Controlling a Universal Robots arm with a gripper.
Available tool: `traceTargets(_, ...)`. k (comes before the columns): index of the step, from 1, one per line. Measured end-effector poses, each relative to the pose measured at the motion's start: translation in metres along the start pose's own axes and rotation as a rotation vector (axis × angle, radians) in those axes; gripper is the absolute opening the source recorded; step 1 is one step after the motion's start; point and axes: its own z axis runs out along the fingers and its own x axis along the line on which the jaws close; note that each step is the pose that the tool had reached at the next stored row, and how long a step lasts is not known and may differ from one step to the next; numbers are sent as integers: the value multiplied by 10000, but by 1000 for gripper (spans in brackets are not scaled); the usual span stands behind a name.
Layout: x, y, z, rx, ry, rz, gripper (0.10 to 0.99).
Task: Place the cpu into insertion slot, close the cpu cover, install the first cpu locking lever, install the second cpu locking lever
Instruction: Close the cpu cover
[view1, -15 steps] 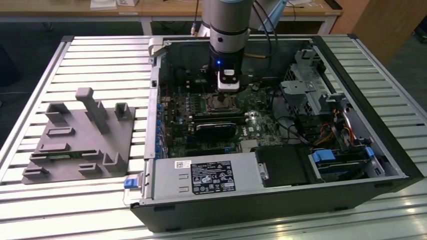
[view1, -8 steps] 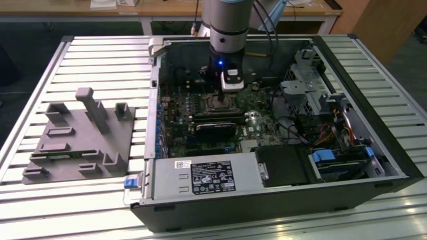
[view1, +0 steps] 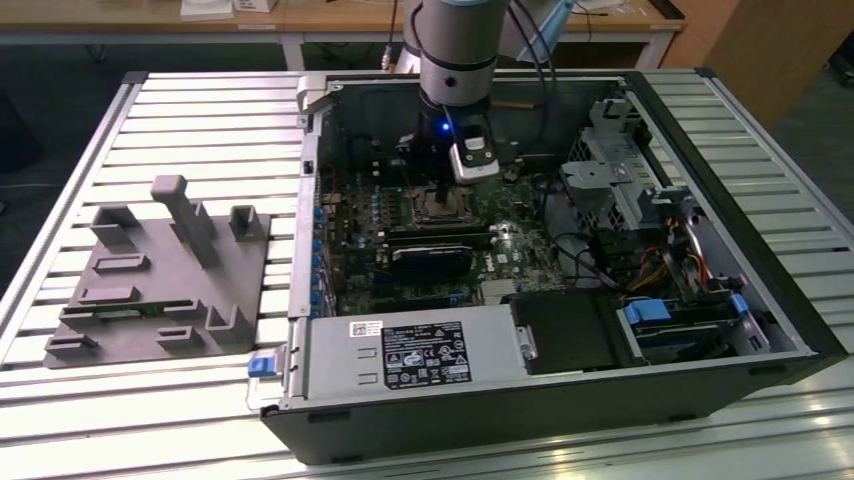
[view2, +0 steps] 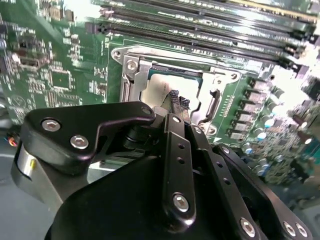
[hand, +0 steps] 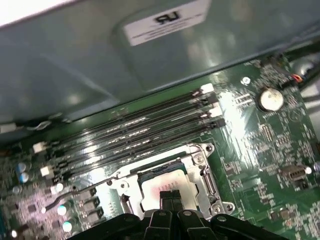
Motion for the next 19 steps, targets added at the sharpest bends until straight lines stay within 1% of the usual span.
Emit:
traceTargets(5,0,0,0,6,40,-887,106)
traceTargets(7,-1,0,1,-2,17,-1140,106)
traceTargets(10,-2,-4,1,-29,-71,-1480,106)
traceTargets(11,-2,-6,1,-41,-116,-1574,106)
traceTargets(14,3,-9,2,-83,-293,-1699,106)
traceTargets(15,4,-9,2,-85,-333,-1706,106)
traceTargets(17,6,-10,2,-84,-374,-1708,106)
traceTargets(19,7,-11,1,-83,-381,-1710,106)
